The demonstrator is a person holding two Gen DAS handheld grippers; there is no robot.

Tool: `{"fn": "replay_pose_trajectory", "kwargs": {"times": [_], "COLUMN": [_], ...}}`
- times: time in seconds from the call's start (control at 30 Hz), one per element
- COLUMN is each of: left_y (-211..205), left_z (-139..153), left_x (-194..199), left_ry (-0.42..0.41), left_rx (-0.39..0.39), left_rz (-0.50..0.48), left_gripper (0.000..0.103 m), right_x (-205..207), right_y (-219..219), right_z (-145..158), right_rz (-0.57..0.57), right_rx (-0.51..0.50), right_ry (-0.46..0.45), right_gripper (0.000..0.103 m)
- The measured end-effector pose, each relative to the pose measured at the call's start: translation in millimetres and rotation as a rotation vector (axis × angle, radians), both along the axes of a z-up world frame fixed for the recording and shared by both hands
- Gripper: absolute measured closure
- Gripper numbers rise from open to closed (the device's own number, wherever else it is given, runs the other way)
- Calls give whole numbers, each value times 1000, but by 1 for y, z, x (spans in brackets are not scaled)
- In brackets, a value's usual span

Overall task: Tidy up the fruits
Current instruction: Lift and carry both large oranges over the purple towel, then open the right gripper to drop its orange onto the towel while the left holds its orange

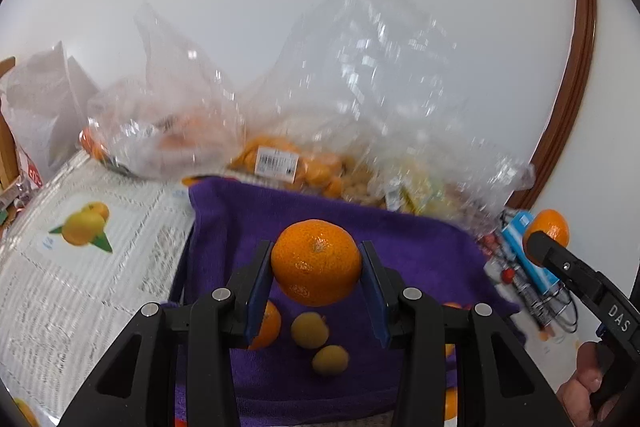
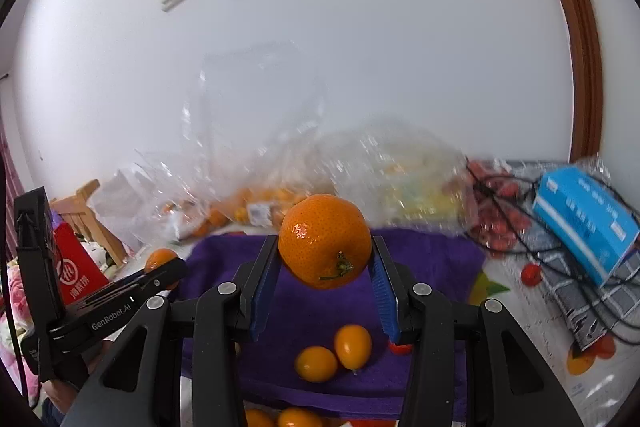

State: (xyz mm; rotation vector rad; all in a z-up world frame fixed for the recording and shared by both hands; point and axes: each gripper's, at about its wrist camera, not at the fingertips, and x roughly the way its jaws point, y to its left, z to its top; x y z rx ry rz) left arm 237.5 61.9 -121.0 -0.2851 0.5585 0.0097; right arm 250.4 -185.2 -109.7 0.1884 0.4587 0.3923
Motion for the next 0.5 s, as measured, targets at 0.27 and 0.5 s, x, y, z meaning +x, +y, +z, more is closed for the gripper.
{"fn": "replay_pose_trajectory", "kwargs": {"times": [0.27, 0.5], "left_y": [4, -9], "left_z": [-16, -17], "left_x": [6, 5], "left_ry": [17, -11], "left_rx": [8, 32], "left_rz": [0, -63], "left_gripper": [63, 63], "right_x": [20, 31], "right_y": [-21, -29], "right_z": [-39, -56], "right_rz": [-98, -128], "right_rx": [-35, -11], "right_ry": [99, 150], "right_gripper": [59, 59]}}
